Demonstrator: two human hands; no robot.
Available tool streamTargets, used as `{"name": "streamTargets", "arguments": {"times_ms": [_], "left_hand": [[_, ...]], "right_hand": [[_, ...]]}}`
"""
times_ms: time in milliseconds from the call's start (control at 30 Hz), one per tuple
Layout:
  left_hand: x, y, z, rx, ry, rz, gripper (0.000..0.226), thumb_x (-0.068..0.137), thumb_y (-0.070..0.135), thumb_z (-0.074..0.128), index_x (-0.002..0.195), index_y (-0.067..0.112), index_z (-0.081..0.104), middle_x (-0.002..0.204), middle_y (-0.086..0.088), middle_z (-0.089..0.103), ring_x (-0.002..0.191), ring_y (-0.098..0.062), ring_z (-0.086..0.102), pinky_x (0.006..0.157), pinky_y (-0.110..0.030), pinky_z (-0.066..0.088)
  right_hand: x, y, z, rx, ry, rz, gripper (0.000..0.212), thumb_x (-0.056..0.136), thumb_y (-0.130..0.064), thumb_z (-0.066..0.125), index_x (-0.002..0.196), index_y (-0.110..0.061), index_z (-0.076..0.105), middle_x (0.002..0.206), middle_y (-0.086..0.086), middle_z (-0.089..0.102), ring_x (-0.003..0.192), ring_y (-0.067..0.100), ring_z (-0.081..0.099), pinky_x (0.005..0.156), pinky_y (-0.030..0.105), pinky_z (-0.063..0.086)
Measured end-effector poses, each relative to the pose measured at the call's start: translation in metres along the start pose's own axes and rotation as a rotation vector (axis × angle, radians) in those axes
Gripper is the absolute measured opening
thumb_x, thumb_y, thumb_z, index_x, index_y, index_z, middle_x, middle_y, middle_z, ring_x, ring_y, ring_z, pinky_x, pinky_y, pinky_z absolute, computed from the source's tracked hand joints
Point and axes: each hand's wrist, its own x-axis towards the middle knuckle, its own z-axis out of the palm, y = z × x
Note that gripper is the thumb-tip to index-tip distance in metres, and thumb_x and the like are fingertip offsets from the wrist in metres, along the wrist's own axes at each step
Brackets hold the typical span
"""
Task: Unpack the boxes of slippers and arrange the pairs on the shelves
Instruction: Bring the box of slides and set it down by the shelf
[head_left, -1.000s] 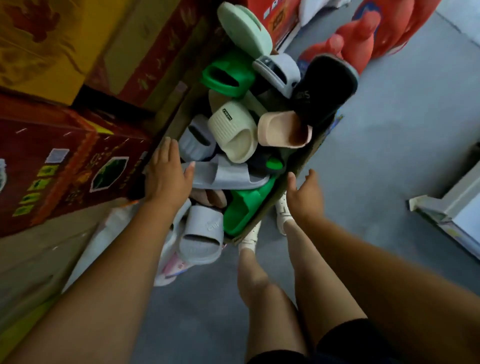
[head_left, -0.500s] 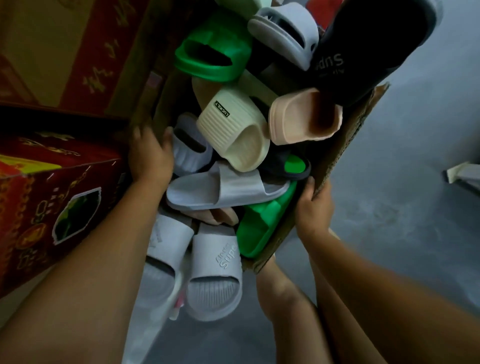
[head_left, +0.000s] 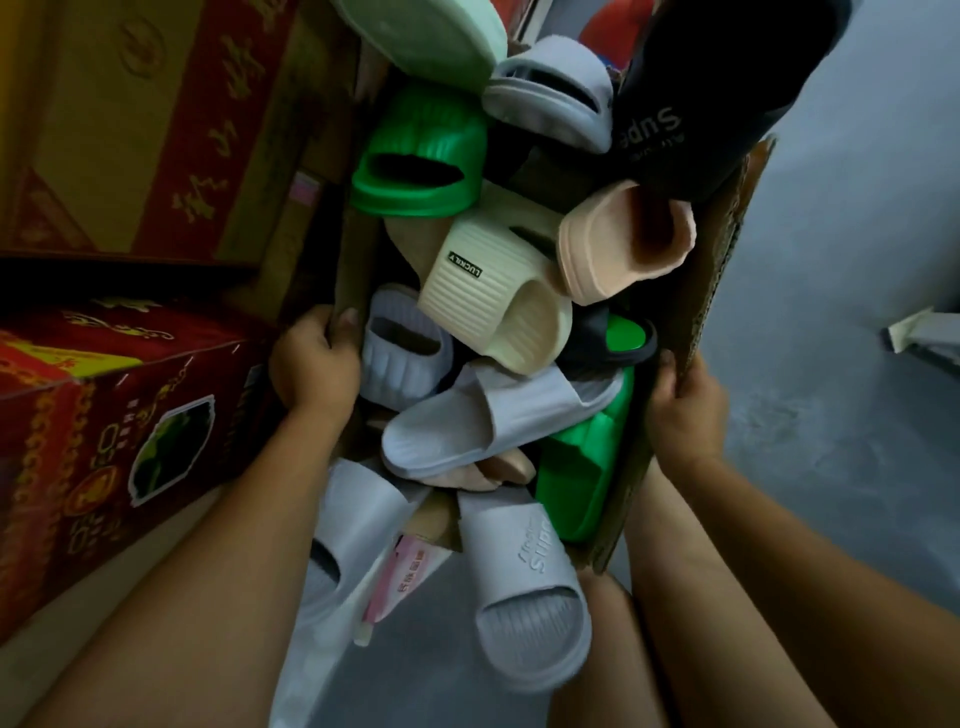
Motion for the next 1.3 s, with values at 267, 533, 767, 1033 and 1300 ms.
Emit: {"name": "streamTargets", "arguments": {"times_ms": [267, 533, 767, 1033, 1300], "left_hand": [[-0.051, 0.043, -0.052, 0.023, -0.042, 0.073, 0.03, 0.1, 0.037, 0.058, 0.102, 0.011, 0.074, 0.095, -0.016, 0.074, 0.091, -0.035, 0.066, 0.077, -0.033, 0.043], [-0.127, 0.101, -0.133, -0.06, -0.116, 0.257, 0.029, 0.1, 0.028, 0.062, 0.103, 0.002, 0.075, 0.083, -0.012, 0.068, 0.078, -0.023, 0.059, 0.071, -0.028, 0.039], [-0.195, 0.158, -0.179, -0.075, -0.156, 0.555, 0.027, 0.099, 0.026, 0.062, 0.085, 0.006, 0.074, 0.083, -0.021, 0.07, 0.087, -0.033, 0.064, 0.072, -0.032, 0.042], [-0.295, 0.235, -0.163, -0.025, -0.176, 0.872, 0.044, 0.09, 0.032, 0.06, 0.056, 0.007, 0.047, 0.049, -0.006, 0.042, 0.053, -0.029, 0.047, 0.053, -0.041, 0.038], [-0.453, 0.346, -0.096, -0.001, -0.241, 1.19, 0.046, 0.091, 0.031, 0.061, 0.056, 0.005, 0.049, 0.049, -0.01, 0.045, 0.053, -0.033, 0.046, 0.053, -0.039, 0.031]], "right_hand": [[-0.022, -0.006, -0.076, -0.03, -0.01, -0.037, 0.036, 0.1, -0.029, 0.046, 0.095, 0.003, 0.062, 0.089, 0.025, 0.068, 0.079, 0.042, 0.063, 0.067, 0.05, 0.051], [-0.068, -0.027, -0.188, 0.003, 0.051, -0.045, 0.035, 0.102, -0.014, 0.053, 0.068, -0.01, 0.046, 0.06, 0.007, 0.047, 0.056, 0.028, 0.045, 0.054, 0.037, 0.033], [-0.124, -0.013, -0.303, 0.084, 0.127, -0.022, 0.019, 0.101, -0.017, 0.055, 0.092, -0.005, 0.067, 0.075, 0.012, 0.061, 0.071, 0.026, 0.057, 0.067, 0.042, 0.048], [-0.206, 0.071, -0.422, 0.086, 0.247, 0.096, 0.023, 0.102, -0.017, 0.053, 0.102, 0.001, 0.067, 0.091, 0.021, 0.069, 0.087, 0.036, 0.063, 0.072, 0.037, 0.045], [-0.296, 0.195, -0.559, 0.054, 0.434, 0.288, 0.026, 0.102, -0.016, 0.052, 0.086, 0.004, 0.058, 0.099, 0.033, 0.064, 0.096, 0.046, 0.06, 0.072, 0.034, 0.033]]}}
